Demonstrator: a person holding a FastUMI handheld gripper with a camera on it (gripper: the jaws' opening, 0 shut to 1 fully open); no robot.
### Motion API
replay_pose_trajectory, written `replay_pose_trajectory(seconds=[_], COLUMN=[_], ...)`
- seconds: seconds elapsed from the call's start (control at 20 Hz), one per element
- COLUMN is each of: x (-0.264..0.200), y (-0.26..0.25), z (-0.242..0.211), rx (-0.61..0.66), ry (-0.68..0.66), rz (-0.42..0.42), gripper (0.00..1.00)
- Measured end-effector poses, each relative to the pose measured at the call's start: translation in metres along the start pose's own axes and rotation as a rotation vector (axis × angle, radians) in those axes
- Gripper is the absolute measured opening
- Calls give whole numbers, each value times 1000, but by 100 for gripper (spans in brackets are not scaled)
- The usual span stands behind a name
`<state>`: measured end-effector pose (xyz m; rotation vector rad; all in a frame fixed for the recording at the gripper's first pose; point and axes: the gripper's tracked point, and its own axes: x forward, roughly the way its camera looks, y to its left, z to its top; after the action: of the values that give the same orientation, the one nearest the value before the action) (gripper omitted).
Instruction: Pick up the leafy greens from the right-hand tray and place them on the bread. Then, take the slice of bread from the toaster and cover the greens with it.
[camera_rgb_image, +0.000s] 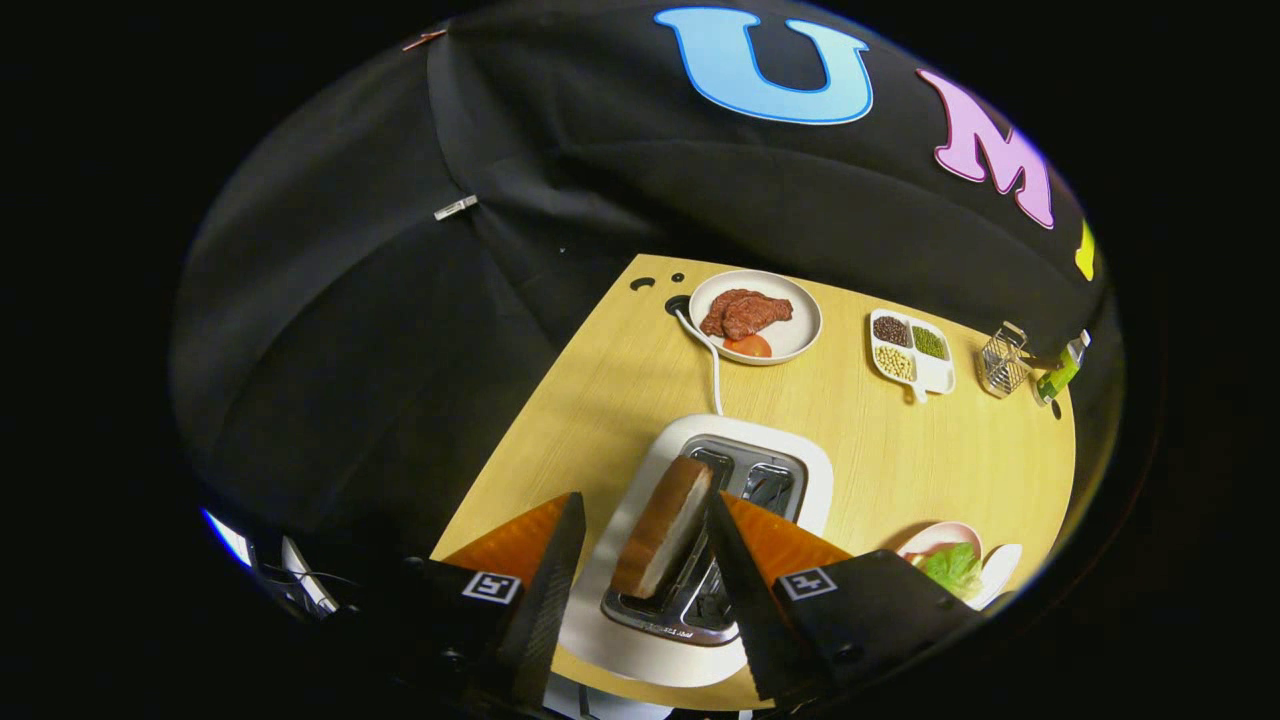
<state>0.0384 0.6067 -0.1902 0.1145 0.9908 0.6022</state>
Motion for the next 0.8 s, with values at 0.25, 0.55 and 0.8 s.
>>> replay_pose_trajectory(seconds=[0.25,0.55,0.8], x=[9,4,-26], y=[-12,-23,-19], z=[-16,-15,7], rx=[47,103,118], ry=[45,39,-19], rz=[-110,-165,-96], gripper=[69,14,14])
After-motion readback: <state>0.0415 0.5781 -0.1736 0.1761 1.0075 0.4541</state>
